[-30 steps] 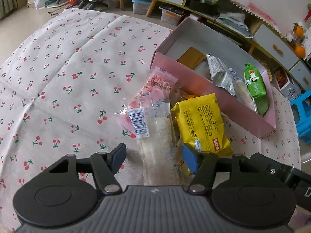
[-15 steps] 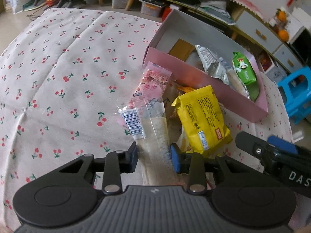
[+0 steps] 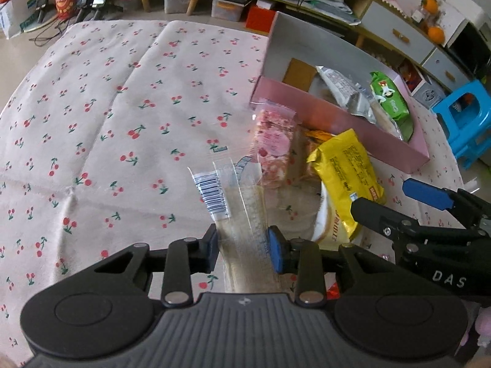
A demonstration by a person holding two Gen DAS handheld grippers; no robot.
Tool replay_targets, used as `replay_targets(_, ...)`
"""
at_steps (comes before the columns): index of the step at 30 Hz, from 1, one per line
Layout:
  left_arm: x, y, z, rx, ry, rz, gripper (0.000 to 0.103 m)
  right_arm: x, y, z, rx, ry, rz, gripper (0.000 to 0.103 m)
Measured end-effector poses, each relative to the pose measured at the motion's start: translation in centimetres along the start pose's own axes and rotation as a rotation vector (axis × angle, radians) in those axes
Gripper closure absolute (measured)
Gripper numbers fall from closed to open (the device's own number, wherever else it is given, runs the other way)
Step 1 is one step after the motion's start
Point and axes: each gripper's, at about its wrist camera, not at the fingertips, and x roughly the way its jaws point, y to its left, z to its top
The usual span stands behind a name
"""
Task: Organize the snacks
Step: 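Grasp the clear wrapped stick with the left gripper while the right gripper grasps the yellow packet, then carry the clear stick and yellow packet over the pink box with both grippers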
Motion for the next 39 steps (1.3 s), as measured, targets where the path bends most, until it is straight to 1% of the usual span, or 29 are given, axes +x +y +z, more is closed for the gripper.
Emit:
replay_targets(8,-0.1,0.7,0.1,-0.021,0.002,-0.006,0.073,1.1,0.3,0.3,0.042,0.004,0.001,0.016)
replay_targets(13,-0.2,0.8,0.1,-0.024,0.002,-0.015,0.074,1.8,1.0,0.3,0.014,0.018,-0.011,0.016)
replay_targets(14,-0.2,0.8,0.1,-0.024,0.001,-0.015,0.075,1.9,1.1,0.2,0.006,0.022,-0.015,0.02)
replay_targets(18,-0.2,0.9,0.1,-0.027,0.003,-0.018,0.075,2.3,1.5,0.0,-0.023,0.034,-0.048,0.029)
replay_targets(20,-0.2,0.9,0.1,-0.028,0.003,-0.018,0.075,2.4,1.5,-0.1,-0.03,0.042,-0.065,0.039)
replay_targets(22,-0.2,0.9,0.1,-0.027,0.003,-0.019,0.075,2.4,1.5,0.0,-0.028,0.045,-0.067,0.039)
replay_targets(23,-0.2,0.9,0.1,-0.028,0.003,-0.021,0.075,2.4,1.5,0.0,-0.028,0.046,-0.064,0.043)
replay_targets(25,-0.3,0.9,0.1,-0.03,0.003,-0.024,0.075,2.3,1.6,0.1,-0.033,0.049,-0.065,0.044)
replay_targets(27,-0.3,0.9,0.2,-0.032,0.002,-0.027,0.076,2.2,1.7,0.3,-0.029,0.069,-0.068,0.046)
replay_targets(33,-0.6,0.8,0.3,-0.034,-0.001,-0.035,0.077,1.7,1.1,1.0,0.067,0.115,-0.041,0.048)
replay_targets(39,-1.0,0.7,0.4,-0.035,-0.011,-0.051,0.079,0.4,-0.8,1.7,0.212,0.131,0.001,0.049)
